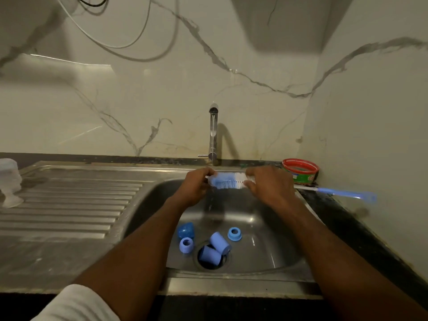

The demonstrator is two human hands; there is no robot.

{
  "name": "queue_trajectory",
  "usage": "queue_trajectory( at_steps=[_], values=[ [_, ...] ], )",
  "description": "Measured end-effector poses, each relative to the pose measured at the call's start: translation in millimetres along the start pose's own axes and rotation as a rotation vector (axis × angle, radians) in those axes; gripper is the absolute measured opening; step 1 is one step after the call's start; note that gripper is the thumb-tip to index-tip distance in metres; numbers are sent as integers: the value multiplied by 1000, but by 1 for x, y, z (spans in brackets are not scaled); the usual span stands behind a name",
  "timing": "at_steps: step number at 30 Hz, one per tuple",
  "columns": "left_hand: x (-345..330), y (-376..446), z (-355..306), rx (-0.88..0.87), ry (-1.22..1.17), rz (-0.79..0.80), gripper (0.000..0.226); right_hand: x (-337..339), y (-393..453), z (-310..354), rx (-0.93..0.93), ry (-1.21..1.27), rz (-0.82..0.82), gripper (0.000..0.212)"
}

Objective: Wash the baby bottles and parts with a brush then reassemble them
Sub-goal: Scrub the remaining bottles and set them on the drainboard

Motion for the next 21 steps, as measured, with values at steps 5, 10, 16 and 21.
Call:
queue_trajectory(
  at_steps=[5, 10, 16, 21],
  values=[
    [0, -1, -2, 13, 42, 26, 30, 9, -2, -3, 222, -133, -124, 30],
    [7, -4, 3, -39, 168, -36, 31, -3, 2, 4, -206, 171, 110, 29],
    [10, -5, -11, -115, 361, -197, 35, -11, 1, -2, -505, 637, 330, 35],
    [-6, -6, -6, -15, 289, 91, 31, -2, 3, 19, 165, -154, 97, 53]
  ],
)
Point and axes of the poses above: each hand's wrist, its own y-axis towards the middle knuckle, its own x-axis out of the back of the hand, z = x × y, the point moved 3 cm from there along y, towards the middle knuckle, and after that the axes turned 10 degrees about x, right-handed, at the moved point
